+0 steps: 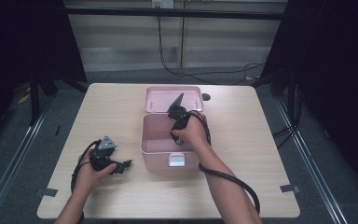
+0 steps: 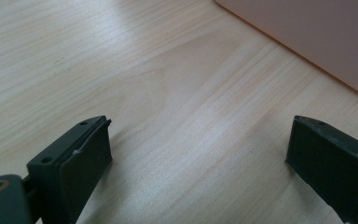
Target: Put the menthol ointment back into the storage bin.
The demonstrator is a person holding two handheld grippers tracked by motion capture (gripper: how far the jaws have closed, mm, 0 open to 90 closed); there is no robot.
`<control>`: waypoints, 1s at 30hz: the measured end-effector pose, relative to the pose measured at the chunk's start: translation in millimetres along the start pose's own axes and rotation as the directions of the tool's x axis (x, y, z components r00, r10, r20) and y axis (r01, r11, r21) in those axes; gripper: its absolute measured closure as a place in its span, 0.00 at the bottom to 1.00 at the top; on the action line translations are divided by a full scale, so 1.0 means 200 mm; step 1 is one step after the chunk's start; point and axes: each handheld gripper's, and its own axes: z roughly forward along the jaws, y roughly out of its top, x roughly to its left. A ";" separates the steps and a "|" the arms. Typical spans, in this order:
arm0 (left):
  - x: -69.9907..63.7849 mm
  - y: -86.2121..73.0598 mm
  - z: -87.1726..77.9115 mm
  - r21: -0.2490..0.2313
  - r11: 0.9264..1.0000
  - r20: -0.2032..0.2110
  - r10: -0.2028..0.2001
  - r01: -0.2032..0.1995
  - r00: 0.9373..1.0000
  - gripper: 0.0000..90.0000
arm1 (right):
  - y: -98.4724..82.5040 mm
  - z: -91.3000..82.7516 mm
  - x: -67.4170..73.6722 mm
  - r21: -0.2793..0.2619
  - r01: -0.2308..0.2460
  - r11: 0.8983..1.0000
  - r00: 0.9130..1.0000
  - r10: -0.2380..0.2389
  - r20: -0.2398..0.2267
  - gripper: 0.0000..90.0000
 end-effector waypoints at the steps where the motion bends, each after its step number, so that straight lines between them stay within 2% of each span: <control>1: 0.00 0.00 0.00 0.000 1.000 -0.001 -0.002 0.002 1.000 0.06 | 0.00 0.00 0.00 -0.002 -0.001 1.000 1.000 0.001 -0.002 0.56; 19: 0.00 0.00 0.00 0.001 1.000 -0.001 0.000 0.000 1.000 0.06 | 0.00 0.00 0.00 -0.008 0.002 1.000 1.000 -0.002 -0.002 0.55; 30: 0.00 0.00 0.00 0.001 1.000 0.001 -0.002 0.002 1.000 0.06 | 0.00 -0.01 0.01 -0.011 0.005 1.000 1.000 -0.005 -0.008 0.51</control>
